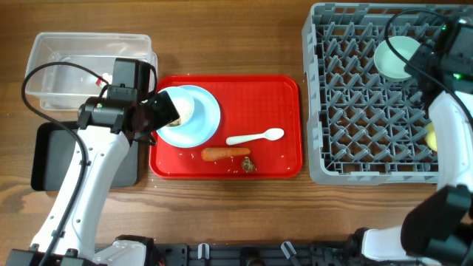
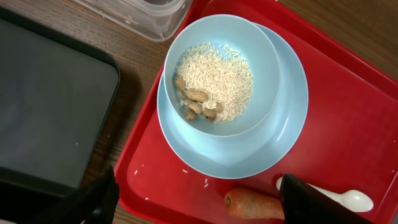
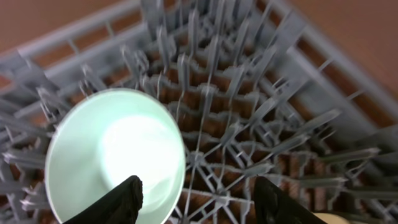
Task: Sort waste into correct bins and load items into the dishwasher rack
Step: 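Lower the mint-green bowl into the rack's back right and release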
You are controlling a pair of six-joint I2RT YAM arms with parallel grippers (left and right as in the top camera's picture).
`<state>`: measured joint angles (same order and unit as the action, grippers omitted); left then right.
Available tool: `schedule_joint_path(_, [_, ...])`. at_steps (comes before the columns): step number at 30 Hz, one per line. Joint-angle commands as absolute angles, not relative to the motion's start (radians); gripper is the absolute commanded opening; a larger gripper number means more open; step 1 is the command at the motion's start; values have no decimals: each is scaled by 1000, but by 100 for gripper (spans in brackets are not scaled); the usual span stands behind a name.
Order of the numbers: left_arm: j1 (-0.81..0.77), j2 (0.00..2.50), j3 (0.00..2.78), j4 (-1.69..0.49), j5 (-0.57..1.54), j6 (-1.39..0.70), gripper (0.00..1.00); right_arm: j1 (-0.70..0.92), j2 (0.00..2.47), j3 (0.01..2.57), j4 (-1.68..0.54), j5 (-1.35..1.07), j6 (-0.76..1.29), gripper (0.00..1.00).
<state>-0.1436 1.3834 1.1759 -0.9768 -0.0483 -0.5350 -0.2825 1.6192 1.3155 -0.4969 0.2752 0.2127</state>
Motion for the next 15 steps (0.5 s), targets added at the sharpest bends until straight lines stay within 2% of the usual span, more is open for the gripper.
schedule_joint_path(1, [-138,1373,1182,-974,-60,-528,84,-286,1688,1315,-492,252,249,59])
schedule_joint_path(2, [-138,1373,1182,-974,-60,-528,84,-288,1706,1315,-489,254,265,59])
schedule_joint_path(5, [-138,1373,1182,-973,-60,-528,84,-290,1742,1314,-489,254,273,49])
schedule_joint_path(6, [-138,1373,1182,-973,-60,-528,85,-290,1745,1314,-492,253,273,42])
schedule_joint_path(7, [-138,1373,1182,-973,-60,-528,84,-290,1751,1314,-495,254,273,28])
schedule_joint_path(10, [-138,1373,1182,-974,-60,-528,84,-290,1746,1315,-494,258,274,4])
schedule_joint_path(15, [-138,1373,1182,-973,-60,-528,84,-290,1641,1315,-512,414,260,4])
